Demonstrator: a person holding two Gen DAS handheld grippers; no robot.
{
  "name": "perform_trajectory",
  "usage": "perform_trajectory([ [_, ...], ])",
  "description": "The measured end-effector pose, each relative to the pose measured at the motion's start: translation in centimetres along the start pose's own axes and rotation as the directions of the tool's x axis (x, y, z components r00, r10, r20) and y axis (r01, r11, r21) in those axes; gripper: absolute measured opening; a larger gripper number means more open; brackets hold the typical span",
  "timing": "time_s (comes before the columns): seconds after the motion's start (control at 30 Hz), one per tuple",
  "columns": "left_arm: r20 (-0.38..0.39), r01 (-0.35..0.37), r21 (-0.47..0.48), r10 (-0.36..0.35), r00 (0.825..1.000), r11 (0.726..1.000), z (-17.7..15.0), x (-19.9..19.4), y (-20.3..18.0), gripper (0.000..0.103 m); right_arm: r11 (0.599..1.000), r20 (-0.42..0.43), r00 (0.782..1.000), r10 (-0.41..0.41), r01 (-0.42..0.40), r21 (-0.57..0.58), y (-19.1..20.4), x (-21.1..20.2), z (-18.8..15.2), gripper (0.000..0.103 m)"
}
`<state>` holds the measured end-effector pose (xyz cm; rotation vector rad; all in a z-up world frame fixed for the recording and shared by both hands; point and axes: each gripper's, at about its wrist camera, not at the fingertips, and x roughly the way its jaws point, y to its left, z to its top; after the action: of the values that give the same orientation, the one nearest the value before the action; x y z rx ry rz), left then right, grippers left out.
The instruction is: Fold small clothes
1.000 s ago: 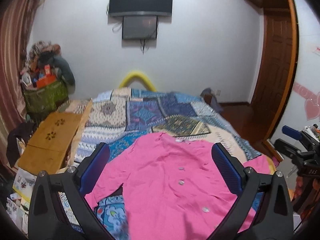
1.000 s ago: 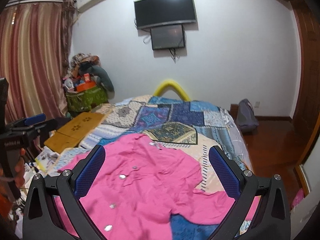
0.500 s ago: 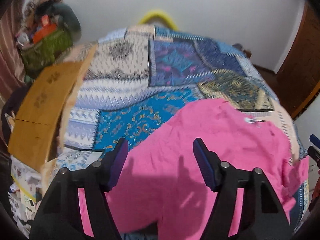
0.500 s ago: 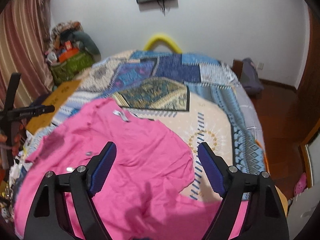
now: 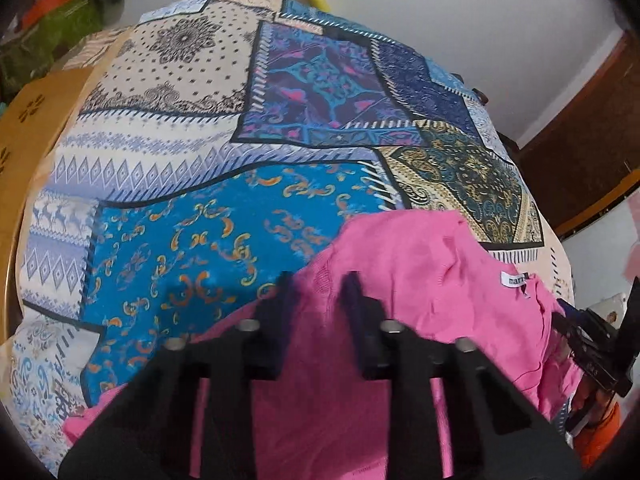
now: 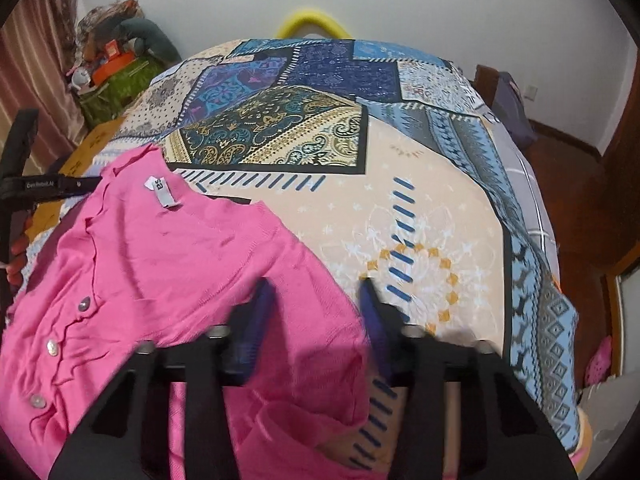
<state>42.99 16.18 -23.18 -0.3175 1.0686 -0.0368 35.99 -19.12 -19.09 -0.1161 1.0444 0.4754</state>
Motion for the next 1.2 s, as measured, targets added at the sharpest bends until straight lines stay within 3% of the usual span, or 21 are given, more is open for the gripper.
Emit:
perform_trajectory([
  [0.07, 0.010, -0.038, 0.052, 0.038, 0.999, 0.998, -0.2, -0.2, -0.7, 0.006, 1.000, -0.004, 1.000, 0.003, -0.003, -0.030, 0.6, 0.2, 0.3, 0.008],
  [0.3, 0.075, -0.189, 0.095, 0.182, 0.980, 0.977, -0.1, -2.2, 0.5, 0.005, 0.995, 0.012, 1.000, -0.015, 0.016, -0.101, 1.8, 0.5, 2.2, 0.006],
  [0.53, 0.104, -0.248, 0.035, 0.244, 0.964, 0.968, 1.1, -3.6, 3.2, 0.005, 0.997, 0.070, 0.998, -0.005, 0.011, -0.082, 2.5, 1.0, 6.0, 0.005],
  [0.7, 0.104, -0.233, -0.002, 0.232, 0.967, 0.972, 1.4, -3.2, 3.9, 0.005, 0.997, 0.108, 0.994, -0.018, 0.027, -0.076, 3.3, 1.7, 8.0, 0.005],
  [0.77, 0.061, -0.206, 0.010, 0.205, 0.977, 0.979, 1.2, -2.5, 3.8, 0.006, 0.997, 0.096, 0.995, -0.022, 0.029, -0.071, 3.5, 2.3, 8.2, 0.005],
  [0.87, 0.005, -0.207, 0.028, 0.207, 0.978, 0.978, 0.6, -1.8, 3.6, 0.009, 0.998, 0.046, 0.999, -0.018, 0.021, -0.064, 3.5, 3.4, 8.0, 0.007],
  [0.97, -0.005, -0.192, 0.026, 0.193, 0.981, 0.981, -0.3, -2.9, 4.0, 0.024, 1.000, 0.014, 1.000, 0.006, -0.005, -0.030, 3.2, 3.0, 7.2, 0.012],
  [1.03, 0.020, -0.184, 0.003, 0.184, 0.983, 0.983, -0.9, -4.5, 4.6, 0.037, 0.999, 0.018, 1.000, 0.022, -0.022, -0.024, 3.2, 1.9, 6.6, 0.030],
  [1.1, 0.048, -0.180, -0.033, 0.181, 0.982, 0.983, -1.6, -6.7, 5.6, 0.051, 0.999, 0.046, 0.999, 0.022, -0.020, -0.038, 3.6, 0.3, 6.3, 0.041],
  [1.2, 0.079, -0.193, -0.077, 0.199, 0.977, 0.978, -3.2, -10.4, 7.6, 0.057, 0.997, 0.095, 0.995, 0.018, -0.011, -0.074, 4.6, -2.5, 6.1, 0.052],
])
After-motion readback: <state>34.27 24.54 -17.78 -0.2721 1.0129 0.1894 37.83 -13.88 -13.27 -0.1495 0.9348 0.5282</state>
